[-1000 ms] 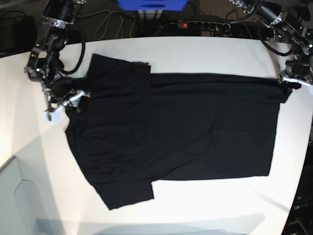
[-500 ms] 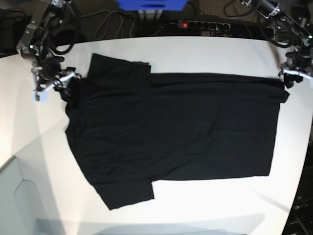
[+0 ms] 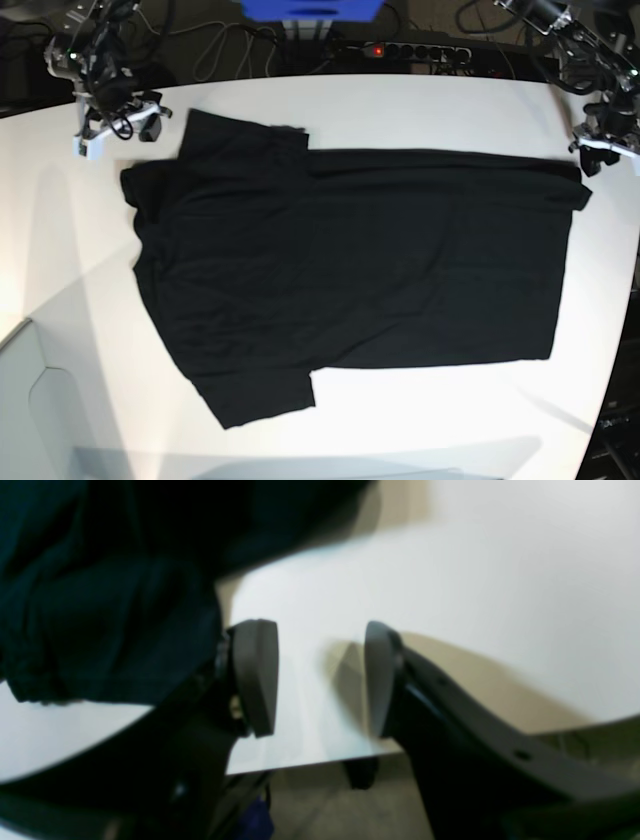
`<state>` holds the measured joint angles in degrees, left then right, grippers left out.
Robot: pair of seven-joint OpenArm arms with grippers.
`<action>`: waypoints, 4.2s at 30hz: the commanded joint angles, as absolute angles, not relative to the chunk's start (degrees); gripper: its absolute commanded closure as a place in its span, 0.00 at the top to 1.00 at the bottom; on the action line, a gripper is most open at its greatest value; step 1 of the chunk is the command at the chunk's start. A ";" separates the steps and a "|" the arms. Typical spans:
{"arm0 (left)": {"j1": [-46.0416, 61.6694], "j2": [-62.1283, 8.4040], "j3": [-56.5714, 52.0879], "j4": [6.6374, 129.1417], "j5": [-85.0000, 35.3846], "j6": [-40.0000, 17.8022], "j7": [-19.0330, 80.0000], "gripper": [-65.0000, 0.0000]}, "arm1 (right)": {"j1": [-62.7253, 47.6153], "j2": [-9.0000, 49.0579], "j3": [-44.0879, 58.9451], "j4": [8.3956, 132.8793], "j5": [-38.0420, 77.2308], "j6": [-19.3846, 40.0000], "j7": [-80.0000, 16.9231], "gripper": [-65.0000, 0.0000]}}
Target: Fold the T-shirt properly
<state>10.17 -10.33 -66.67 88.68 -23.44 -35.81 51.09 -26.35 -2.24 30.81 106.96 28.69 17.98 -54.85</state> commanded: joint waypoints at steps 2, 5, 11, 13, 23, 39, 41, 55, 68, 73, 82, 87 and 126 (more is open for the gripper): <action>10.24 -11.47 -67.03 89.80 -24.22 -36.00 49.89 0.44 | -27.12 -2.42 30.90 107.74 29.32 19.56 -54.11 0.44; 11.03 -10.95 -67.03 89.80 -24.22 -36.00 49.89 0.44 | -26.77 -2.95 31.08 105.89 29.32 25.36 -55.96 0.44; 11.65 -10.68 -67.03 89.80 -24.22 -36.00 49.89 0.44 | -24.66 -3.21 30.99 99.21 29.32 26.68 -58.86 0.44; 11.65 -10.68 -67.03 89.80 -24.22 -36.00 49.89 0.44 | -24.22 -3.38 30.90 98.42 29.32 26.77 -59.03 0.44; 12.18 -10.68 -67.12 89.80 -24.22 -36.09 49.89 0.44 | -25.89 -4.44 28.62 98.59 29.32 33.27 -61.49 0.44; 12.44 -10.68 -67.03 89.89 -24.22 -36.09 49.89 0.44 | -27.30 -6.11 27.47 98.15 29.32 35.56 -61.67 0.44; 12.44 -10.68 -67.03 89.89 -24.22 -36.09 49.89 0.44 | -27.30 -6.02 25.71 98.15 29.32 35.56 -61.67 0.44; 12.26 -10.68 -66.95 89.89 -24.22 -36.18 49.89 0.44 | -25.71 -6.02 24.22 98.15 29.32 35.56 -61.67 0.00; 12.53 -10.68 -66.77 89.89 -24.22 -36.26 49.89 0.44 | -21.41 -6.29 24.13 108.09 29.41 35.56 -67.12 0.00; 12.70 -10.68 -66.86 89.89 -24.22 -36.26 49.89 0.44 | -16.92 -7.43 24.13 108.88 29.41 35.56 -69.67 0.00; 13.85 -10.68 -66.95 89.89 -24.13 -36.26 49.89 0.44 | -11.21 -8.92 18.51 108.88 29.41 35.38 -70.90 0.00; 14.29 -10.68 -66.95 89.89 -24.13 -36.26 49.89 0.44 | -8.66 -9.00 16.92 108.70 29.41 35.30 -70.64 0.00; 14.37 -9.45 -66.68 89.89 -23.96 -36.26 49.89 0.44 | 9.54 -9.00 13.76 92.79 29.32 35.21 -65.71 0.00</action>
<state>14.39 -8.43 -66.54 88.73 -23.20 -36.03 50.94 8.51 -8.73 14.17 92.07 28.05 36.01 -66.78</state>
